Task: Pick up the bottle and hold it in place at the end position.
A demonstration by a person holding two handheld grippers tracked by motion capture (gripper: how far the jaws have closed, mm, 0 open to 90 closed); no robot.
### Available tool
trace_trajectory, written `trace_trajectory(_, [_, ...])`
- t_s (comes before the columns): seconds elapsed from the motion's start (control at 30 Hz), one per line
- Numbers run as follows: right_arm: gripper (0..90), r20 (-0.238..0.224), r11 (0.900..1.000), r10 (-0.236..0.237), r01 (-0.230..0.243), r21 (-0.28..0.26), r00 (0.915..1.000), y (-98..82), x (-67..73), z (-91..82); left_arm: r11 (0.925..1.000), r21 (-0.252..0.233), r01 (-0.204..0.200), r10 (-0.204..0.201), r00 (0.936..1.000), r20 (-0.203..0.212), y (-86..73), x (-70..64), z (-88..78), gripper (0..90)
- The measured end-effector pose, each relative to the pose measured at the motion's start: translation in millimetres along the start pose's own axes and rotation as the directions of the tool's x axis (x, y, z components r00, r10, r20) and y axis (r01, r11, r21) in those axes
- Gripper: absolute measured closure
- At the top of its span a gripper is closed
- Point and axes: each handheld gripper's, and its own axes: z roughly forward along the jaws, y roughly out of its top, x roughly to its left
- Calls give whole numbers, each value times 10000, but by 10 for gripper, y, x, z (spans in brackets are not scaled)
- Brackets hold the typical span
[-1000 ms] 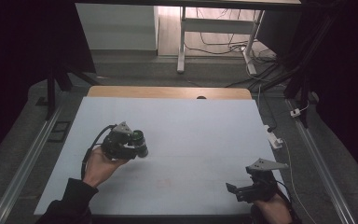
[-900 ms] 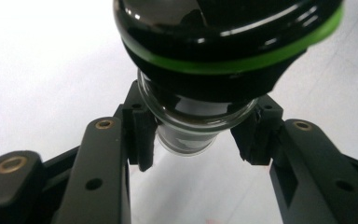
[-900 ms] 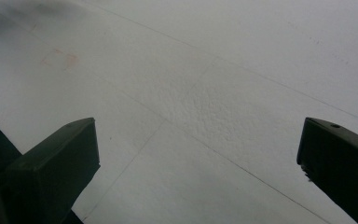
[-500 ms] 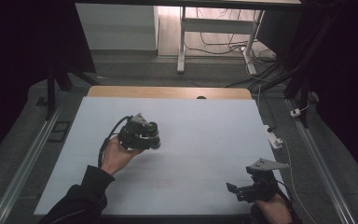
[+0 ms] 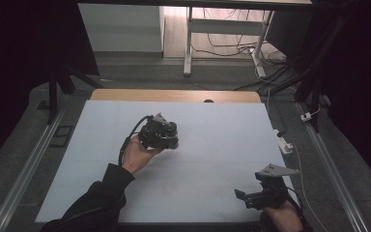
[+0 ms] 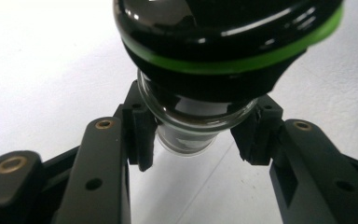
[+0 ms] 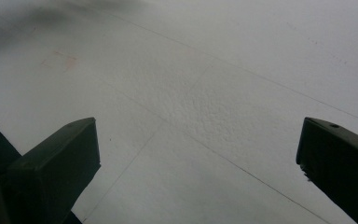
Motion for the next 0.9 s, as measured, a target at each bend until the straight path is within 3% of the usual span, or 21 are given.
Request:
trace_trajectory(0.5, [0,18,10000,-71,71,52,10000,1,8,4,9998,67,202,-200,9992,-345,-2,125,309,535])
trace_trajectory(0.9, [0,22,9999,-139,139,55,9999,0,11,2,9997,243,104,-92,9987,-503,-53,101,451,535])
